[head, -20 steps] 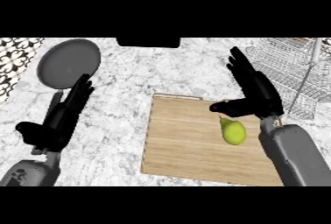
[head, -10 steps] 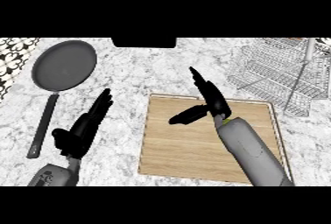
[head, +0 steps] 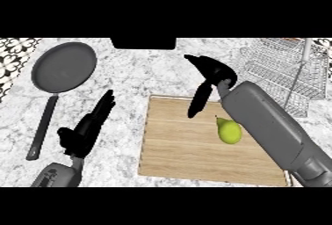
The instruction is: Pick the pear from the tray and place it in the tiered basket
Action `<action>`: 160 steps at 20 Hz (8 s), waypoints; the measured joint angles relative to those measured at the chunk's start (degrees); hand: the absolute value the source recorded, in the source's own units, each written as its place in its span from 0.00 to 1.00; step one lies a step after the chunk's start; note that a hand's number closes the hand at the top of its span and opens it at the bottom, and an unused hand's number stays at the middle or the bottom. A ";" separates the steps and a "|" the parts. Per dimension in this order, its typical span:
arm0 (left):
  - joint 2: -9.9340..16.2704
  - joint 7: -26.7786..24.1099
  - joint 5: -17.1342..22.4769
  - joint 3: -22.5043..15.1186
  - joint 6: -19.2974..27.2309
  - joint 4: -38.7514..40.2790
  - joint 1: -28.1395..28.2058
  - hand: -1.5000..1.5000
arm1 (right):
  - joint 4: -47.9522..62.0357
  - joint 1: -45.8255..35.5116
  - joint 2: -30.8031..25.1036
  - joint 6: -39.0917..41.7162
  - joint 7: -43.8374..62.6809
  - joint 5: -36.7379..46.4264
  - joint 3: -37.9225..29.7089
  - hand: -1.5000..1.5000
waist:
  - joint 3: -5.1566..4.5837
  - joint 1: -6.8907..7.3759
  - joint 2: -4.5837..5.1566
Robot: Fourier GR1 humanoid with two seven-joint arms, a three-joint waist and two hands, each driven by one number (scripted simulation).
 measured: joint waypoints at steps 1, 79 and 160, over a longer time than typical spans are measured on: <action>-0.10 -0.20 -0.01 -0.04 -0.08 0.24 0.14 0.50 | 0.48 -1.75 -0.83 3.79 1.89 0.03 1.24 0.00 | -0.02 0.19 0.03; -5.04 -0.79 -7.03 11.47 -4.46 0.19 5.06 0.50 | -5.15 31.04 -25.87 3.22 -11.20 27.21 -19.31 1.00 | 0.63 -7.51 -0.64; -8.80 1.18 -11.01 12.20 -9.61 -0.88 2.24 0.50 | 37.67 -13.91 -27.50 -29.30 -21.38 7.72 -52.14 0.00 | 0.35 -0.53 0.50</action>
